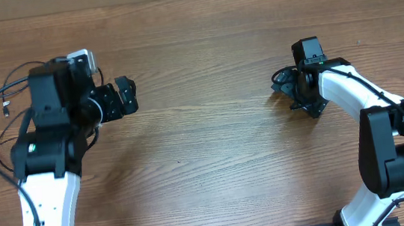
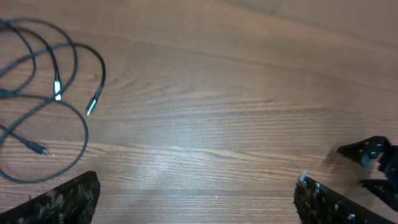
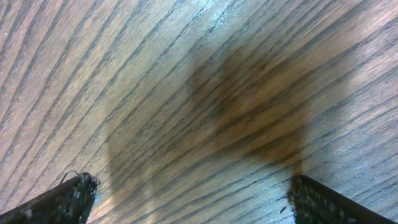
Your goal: Untangle cables
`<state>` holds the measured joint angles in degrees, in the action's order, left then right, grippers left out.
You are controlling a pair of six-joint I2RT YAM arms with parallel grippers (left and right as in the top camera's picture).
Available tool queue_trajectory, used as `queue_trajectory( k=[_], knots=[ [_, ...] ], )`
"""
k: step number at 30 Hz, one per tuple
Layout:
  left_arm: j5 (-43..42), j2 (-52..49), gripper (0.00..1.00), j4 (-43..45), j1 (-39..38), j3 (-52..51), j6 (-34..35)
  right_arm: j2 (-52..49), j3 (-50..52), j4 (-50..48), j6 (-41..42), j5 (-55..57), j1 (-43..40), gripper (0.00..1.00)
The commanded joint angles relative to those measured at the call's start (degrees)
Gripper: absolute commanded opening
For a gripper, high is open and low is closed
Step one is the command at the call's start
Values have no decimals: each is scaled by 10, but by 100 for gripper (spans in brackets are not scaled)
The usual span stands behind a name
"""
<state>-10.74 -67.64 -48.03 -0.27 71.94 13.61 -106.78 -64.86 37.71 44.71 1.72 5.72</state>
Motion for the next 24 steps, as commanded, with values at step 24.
queue_trajectory(
  k=[24],
  knots=[
    [-7, -47, 99, -14, -1, 4, 8, -16, 12, 1, -2, -1, -1, 100]
  ],
)
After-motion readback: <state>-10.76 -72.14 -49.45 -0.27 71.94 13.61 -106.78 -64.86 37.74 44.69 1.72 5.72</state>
